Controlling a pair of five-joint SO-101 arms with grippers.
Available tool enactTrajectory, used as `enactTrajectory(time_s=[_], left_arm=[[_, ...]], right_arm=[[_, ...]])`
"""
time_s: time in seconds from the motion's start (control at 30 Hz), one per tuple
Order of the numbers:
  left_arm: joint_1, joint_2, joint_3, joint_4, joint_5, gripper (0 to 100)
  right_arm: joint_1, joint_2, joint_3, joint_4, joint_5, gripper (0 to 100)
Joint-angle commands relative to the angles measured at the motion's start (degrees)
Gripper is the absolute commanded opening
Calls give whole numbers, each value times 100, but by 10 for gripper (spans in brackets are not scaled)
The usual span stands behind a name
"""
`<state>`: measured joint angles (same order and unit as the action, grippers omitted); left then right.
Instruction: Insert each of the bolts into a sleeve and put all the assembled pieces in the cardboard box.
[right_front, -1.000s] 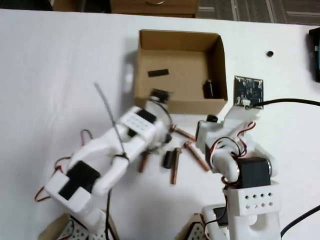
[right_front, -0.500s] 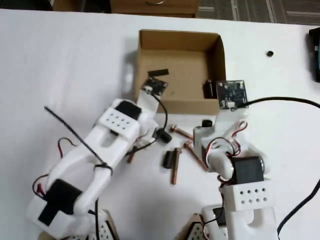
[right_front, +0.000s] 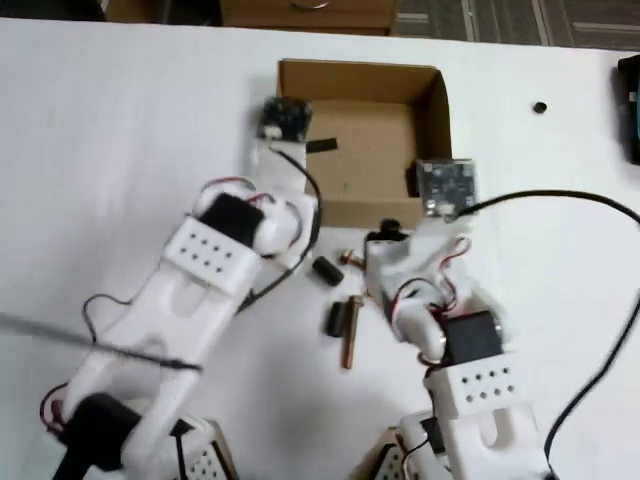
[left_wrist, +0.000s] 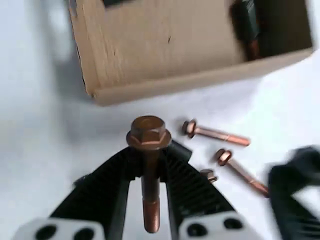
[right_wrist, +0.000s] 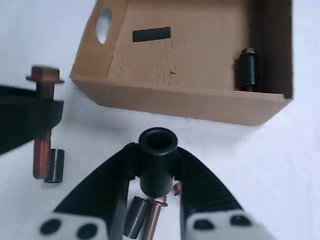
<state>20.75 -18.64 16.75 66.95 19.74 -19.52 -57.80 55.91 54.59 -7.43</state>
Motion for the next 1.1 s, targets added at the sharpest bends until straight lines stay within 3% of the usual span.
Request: enactTrajectory(time_s=[0.0,0.23,0.43,0.87,1.07], left_arm=[[-26,-580,-963,378,53,20],[26,-932,-1051,510,44,20],[105,-1037,-338,26,18,20],[97,-2057,1191,-2075,-325,20],[132,-2321,1481,-2286,-316,20]], right_arm=[[-330,-136,325,-585,-35,20],[-866,-136,826,-1411,0,20],[-1657,-136,826,-1490,0,20],[-1701,-136,1029,-1921,-9,20],[-1710,-136,1371,-2290,0,20]])
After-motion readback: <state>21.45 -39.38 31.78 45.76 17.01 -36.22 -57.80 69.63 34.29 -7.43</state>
